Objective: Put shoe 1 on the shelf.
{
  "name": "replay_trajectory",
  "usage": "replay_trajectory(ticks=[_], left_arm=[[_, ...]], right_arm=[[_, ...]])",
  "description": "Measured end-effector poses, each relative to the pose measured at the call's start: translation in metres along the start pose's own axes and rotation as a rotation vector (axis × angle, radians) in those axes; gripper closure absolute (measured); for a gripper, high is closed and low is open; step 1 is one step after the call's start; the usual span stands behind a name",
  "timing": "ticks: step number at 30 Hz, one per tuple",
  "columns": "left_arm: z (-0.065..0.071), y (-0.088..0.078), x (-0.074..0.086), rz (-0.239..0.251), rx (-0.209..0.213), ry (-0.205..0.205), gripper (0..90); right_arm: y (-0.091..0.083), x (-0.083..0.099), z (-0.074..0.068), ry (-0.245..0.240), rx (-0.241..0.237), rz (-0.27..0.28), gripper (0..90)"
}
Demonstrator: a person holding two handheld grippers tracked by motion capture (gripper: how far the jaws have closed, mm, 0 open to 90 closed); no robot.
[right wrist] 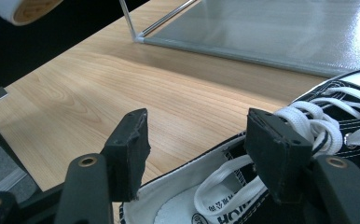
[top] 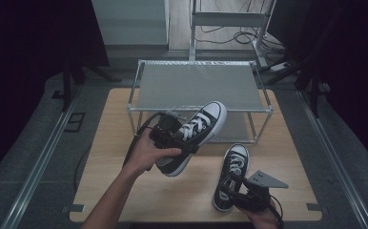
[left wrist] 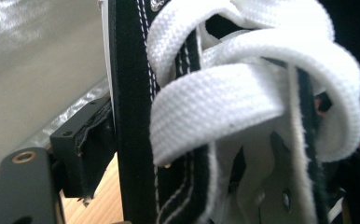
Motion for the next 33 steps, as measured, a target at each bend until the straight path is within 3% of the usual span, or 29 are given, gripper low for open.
replay_trajectory(ticks=[12, 23, 33], left_arm=[[-0.003, -0.002, -0.027, 0.004, -0.002, -0.012, 17.4], [-0.019, -0.007, -0.053, 0.011, -0.027, -0.050, 17.4], [-0.032, 0.000, -0.076, -0.002, -0.057, -0.093, 17.4]], right_arm=[[-0.002, -0.001, -0.001, 0.001, -0.007, 0.003, 39.8], [-0.001, -0.001, 0.000, 0.002, -0.006, 0.002, 39.8], [-0.001, 0.000, 0.001, 0.004, -0.005, 0.000, 39.8]])
Point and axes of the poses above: each handheld gripper's, and its own axes: y roughly forward along the jaws, x roughly out of its underside, z roughly to its right, the point moved 7 cm from there along y, roughly forward along the jaws, and after that the axes turned 6 degrees about -x, right-handed, at the moved point
